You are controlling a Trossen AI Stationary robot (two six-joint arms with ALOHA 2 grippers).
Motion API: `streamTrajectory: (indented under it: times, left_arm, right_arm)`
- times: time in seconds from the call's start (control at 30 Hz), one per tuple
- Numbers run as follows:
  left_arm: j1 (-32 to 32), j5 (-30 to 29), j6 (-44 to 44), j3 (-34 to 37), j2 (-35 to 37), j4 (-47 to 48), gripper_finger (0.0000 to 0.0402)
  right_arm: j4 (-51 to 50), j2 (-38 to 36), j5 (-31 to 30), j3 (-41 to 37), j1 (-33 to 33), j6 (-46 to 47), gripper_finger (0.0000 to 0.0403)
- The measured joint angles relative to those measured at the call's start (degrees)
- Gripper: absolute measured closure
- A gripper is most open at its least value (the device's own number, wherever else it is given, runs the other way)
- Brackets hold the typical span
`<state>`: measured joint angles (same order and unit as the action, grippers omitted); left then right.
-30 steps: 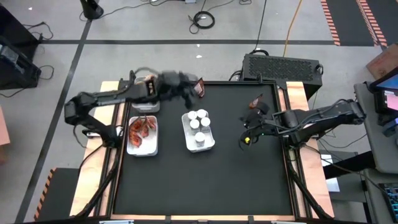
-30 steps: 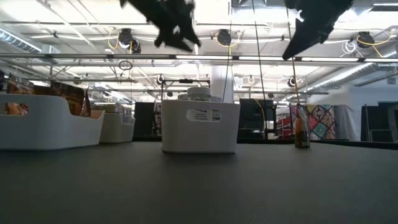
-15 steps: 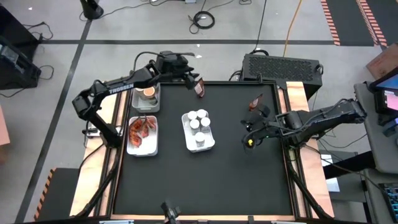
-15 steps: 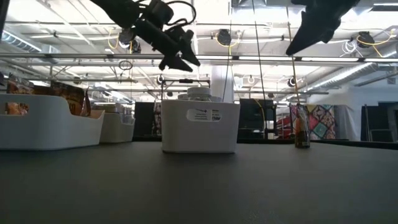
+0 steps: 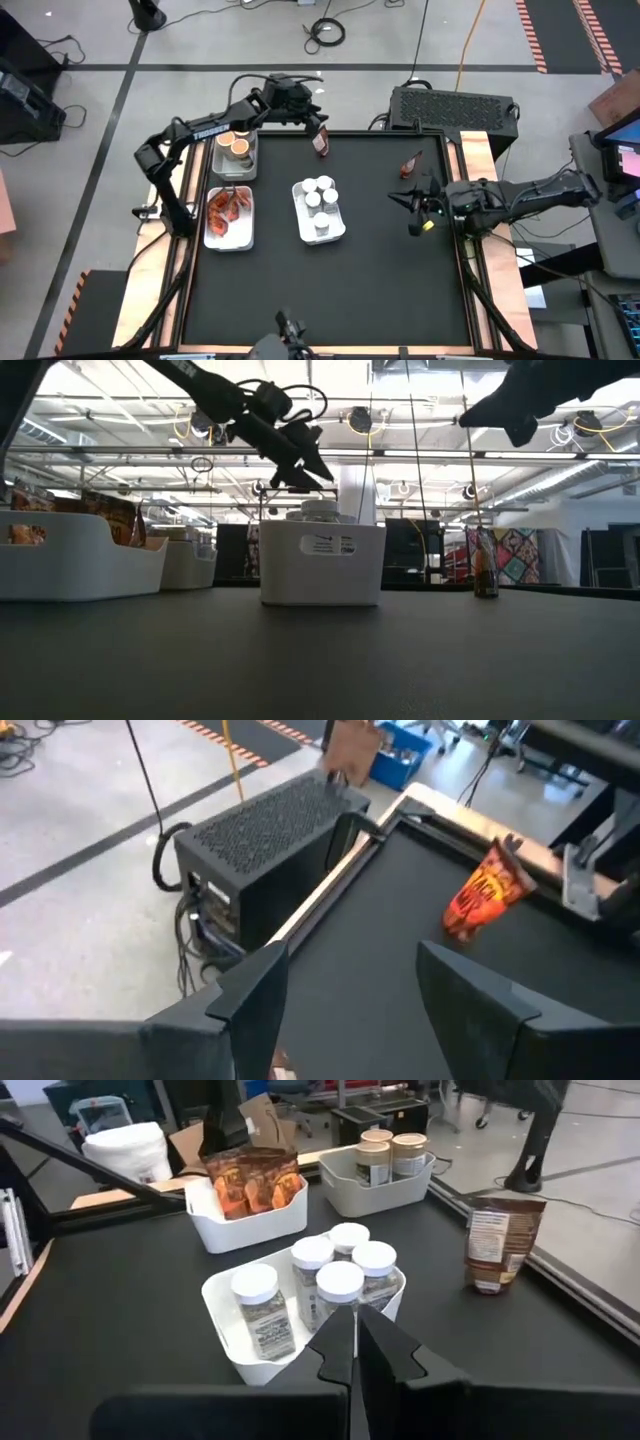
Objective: Sort spices by type
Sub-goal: Put the orange seasoning pack into the left white bin
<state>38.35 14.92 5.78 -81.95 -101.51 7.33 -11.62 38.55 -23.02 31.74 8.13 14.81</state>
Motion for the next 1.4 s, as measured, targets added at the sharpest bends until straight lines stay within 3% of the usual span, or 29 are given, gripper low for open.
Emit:
streamTrajectory:
  times: [0.57,0.83,1.0,1.2,1.3,1.4]
  left_arm:
    - [0.20,4.00,5.51,-4.27,0.07,0.88,0.0178]
    - [0.78,4.49,5.34,-14.95,-9.72,5.05,0.0178]
    - [0.83,-1.03,2.09,-21.68,-13.65,11.20,0.0178]
    - [-0.34,-8.36,-0.24,-21.75,-14.02,25.78,0.0178]
    - [-0.98,-13.17,-0.21,-21.75,-14.27,27.22,0.0178]
    - [-1.01,-12.86,1.20,-21.75,-15.21,28.36,0.0178]
  right_arm:
    - [-0.03,0.76,0.71,-0.11,-0.23,0.97,0.0403]
    - [0.20,0.78,0.69,-0.11,-0.19,2.59,0.0403]
    - [0.09,1.36,0.69,-0.11,-0.18,3.32,0.0403]
    - [-0.12,4.02,0.67,-0.11,-0.17,1.54,0.0403]
    - [0.19,5.52,0.67,-0.11,-0.17,-0.82,0.0403]
    - [0.20,6.56,0.67,-0.11,-0.17,-1.34,0.0403]
